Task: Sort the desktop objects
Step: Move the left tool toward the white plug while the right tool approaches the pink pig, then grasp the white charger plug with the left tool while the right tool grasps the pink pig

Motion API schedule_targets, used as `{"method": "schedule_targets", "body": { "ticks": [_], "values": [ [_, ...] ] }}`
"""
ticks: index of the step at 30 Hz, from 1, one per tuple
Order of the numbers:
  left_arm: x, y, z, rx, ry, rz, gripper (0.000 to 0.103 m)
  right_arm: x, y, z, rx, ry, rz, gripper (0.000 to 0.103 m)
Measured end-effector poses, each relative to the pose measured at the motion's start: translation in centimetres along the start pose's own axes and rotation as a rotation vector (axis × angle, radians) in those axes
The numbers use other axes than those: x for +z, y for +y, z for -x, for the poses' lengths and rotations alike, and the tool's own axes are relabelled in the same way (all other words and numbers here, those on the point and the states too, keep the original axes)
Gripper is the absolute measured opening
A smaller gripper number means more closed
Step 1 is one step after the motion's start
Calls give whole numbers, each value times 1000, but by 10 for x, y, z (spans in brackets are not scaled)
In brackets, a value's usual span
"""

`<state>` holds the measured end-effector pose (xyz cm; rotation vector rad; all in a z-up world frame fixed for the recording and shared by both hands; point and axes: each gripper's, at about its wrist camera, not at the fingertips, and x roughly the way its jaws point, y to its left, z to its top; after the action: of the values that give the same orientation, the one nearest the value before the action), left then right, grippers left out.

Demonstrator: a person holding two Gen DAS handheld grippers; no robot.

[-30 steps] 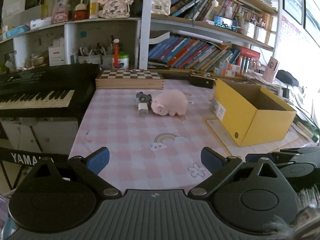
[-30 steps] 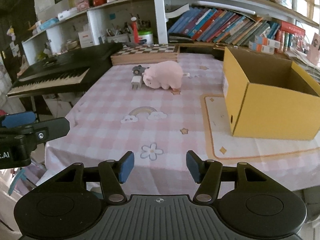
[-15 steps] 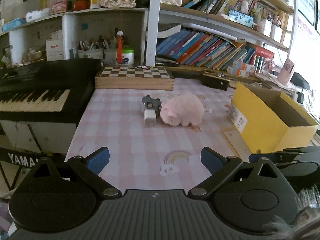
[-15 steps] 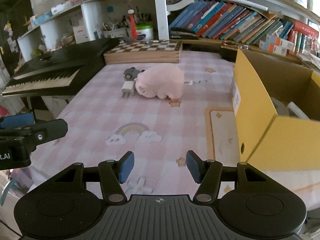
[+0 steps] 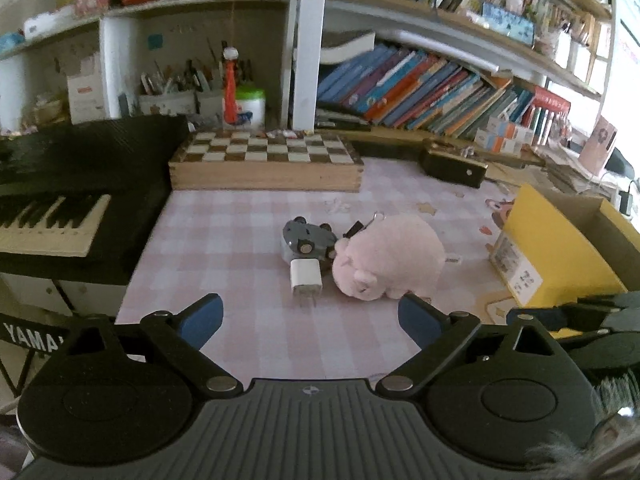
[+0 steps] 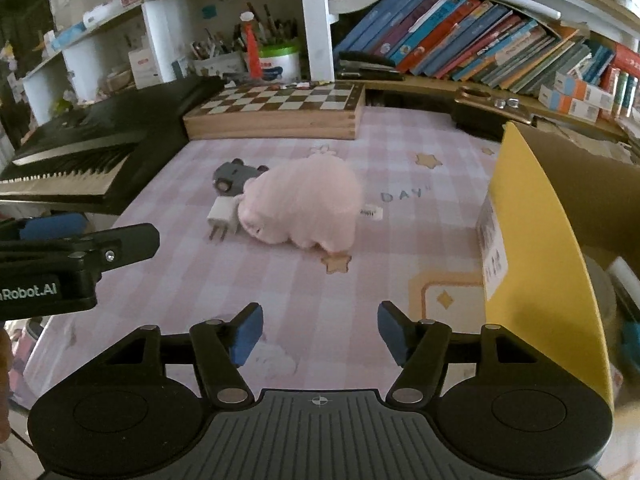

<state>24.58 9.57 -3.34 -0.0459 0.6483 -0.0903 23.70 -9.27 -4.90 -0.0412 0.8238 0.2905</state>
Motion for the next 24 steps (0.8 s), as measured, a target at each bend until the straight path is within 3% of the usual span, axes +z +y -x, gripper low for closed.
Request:
{"method": "schedule_targets", "body": {
  "ticks": [3, 9, 14, 17, 19, 24],
  "values": [
    [5, 3, -22, 0, 26, -10, 92, 12, -2, -14, -7, 6, 9, 66],
    [13, 8, -71, 10, 111, -12, 68, 31, -10, -30, -16, -8, 6, 70],
    [17, 6, -102, 6, 150, -45, 60, 41, -15, -41, 6, 6, 11, 73],
    [19, 4, -118, -7, 176, -63, 44, 46, -15, -46, 22, 4, 17, 84],
    [18, 3, -124, -4, 175, -79, 24, 50, -17, -48, 34, -4, 12, 91],
    [18, 12, -118, 6, 183, -70, 24, 63, -15, -61, 75, 1, 3, 99]
  ]
}}
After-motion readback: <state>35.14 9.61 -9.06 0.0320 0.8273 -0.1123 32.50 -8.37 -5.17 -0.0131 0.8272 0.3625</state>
